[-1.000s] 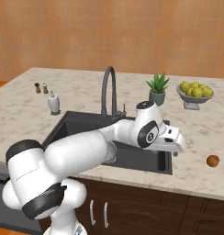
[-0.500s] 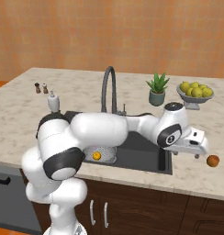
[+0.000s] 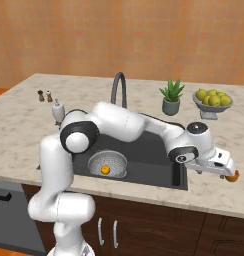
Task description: Put the colander in the sink, put the peach, tangerine in the colander, and turn on the sink faucet and pour water over the colander.
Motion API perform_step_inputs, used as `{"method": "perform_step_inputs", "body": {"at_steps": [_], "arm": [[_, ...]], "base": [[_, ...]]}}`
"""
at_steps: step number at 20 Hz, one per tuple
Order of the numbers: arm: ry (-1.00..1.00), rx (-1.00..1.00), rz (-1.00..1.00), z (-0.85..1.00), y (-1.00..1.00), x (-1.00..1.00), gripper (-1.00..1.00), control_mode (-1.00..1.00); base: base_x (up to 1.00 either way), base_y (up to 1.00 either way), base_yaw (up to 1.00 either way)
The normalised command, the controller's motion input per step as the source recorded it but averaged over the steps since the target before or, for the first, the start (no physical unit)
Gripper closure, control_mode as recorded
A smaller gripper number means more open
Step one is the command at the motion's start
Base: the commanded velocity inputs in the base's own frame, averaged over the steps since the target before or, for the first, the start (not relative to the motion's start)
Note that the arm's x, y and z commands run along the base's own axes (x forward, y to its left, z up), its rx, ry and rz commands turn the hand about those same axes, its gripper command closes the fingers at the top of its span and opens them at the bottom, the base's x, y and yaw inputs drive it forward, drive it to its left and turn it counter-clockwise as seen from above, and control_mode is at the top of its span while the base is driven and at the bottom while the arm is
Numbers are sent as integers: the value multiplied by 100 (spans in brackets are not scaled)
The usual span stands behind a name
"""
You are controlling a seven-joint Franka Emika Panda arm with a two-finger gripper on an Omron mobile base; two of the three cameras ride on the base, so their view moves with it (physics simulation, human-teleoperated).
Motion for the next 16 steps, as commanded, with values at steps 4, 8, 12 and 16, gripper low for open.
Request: {"method": "perform_step_inputs", "body": {"at_steps": [4,8,12,16], "arm": [[0,14,-7,-2,-42,28,-100,-100],[0,18,-6,2,-48,20,-100,-100],[0,14,-7,0,-14,33,-100,-100],[0,8,-6,-7,-13,28,-100,-100]], "base": [[0,0,0],[0,0,0],[0,0,0],[0,0,0]]}}
